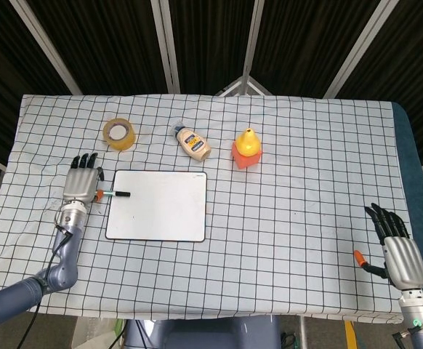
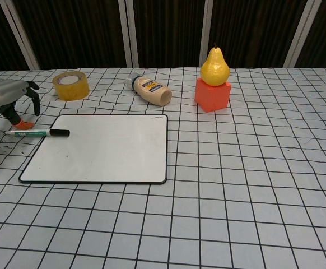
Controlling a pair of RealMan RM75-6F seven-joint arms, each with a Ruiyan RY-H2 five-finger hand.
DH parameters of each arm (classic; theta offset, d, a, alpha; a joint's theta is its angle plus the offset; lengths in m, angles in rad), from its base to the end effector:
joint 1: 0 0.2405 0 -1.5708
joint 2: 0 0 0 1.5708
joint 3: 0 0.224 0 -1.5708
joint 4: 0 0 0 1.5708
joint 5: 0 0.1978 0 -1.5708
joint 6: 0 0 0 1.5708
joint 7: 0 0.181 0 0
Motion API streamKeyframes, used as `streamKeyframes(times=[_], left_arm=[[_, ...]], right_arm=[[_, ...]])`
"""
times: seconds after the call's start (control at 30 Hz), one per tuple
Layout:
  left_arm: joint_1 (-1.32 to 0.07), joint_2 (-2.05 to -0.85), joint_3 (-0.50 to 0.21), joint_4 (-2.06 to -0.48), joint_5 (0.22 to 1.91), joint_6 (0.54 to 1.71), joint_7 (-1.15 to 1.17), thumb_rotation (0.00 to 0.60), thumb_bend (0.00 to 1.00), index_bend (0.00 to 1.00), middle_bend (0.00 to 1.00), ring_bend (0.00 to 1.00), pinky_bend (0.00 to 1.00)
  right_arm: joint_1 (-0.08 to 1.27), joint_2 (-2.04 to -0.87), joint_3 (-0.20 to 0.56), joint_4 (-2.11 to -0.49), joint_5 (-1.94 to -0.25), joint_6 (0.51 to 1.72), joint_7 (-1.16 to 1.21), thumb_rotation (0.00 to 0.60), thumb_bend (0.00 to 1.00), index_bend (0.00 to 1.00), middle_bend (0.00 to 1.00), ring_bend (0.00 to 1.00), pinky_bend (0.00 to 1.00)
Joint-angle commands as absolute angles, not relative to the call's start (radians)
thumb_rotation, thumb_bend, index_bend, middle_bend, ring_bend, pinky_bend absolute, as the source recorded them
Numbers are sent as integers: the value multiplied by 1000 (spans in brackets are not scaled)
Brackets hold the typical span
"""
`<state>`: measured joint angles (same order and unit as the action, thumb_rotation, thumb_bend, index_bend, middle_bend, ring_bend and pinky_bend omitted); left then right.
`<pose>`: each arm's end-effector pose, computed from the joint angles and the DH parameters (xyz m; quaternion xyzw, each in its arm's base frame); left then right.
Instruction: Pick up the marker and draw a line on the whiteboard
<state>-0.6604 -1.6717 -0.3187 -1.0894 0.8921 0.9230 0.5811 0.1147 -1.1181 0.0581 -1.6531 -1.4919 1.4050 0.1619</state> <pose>-0.2265 0.4024 0.0131 -0.6594 -0.3848 -0.2425 0.5986 -0.2685 -0.2231 0.1410 0.5699 -0.4607 0.4315 0.5261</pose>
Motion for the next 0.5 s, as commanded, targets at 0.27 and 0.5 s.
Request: streamKeyframes(times=[0.27, 0.5], left_arm=[[-670, -1704, -300, -1069, 863, 916, 591, 600, 448, 453, 43, 0, 15], [-669, -1710, -288, -1064, 857, 919, 588, 600, 448, 460, 44, 0, 15]], right_arm=[[115, -1117, 57, -1654, -1493, 1405, 161, 600, 324, 0, 0, 0, 0], [115, -1118, 57, -1656, -1492, 1404, 159, 600, 324, 0, 0, 0, 0]])
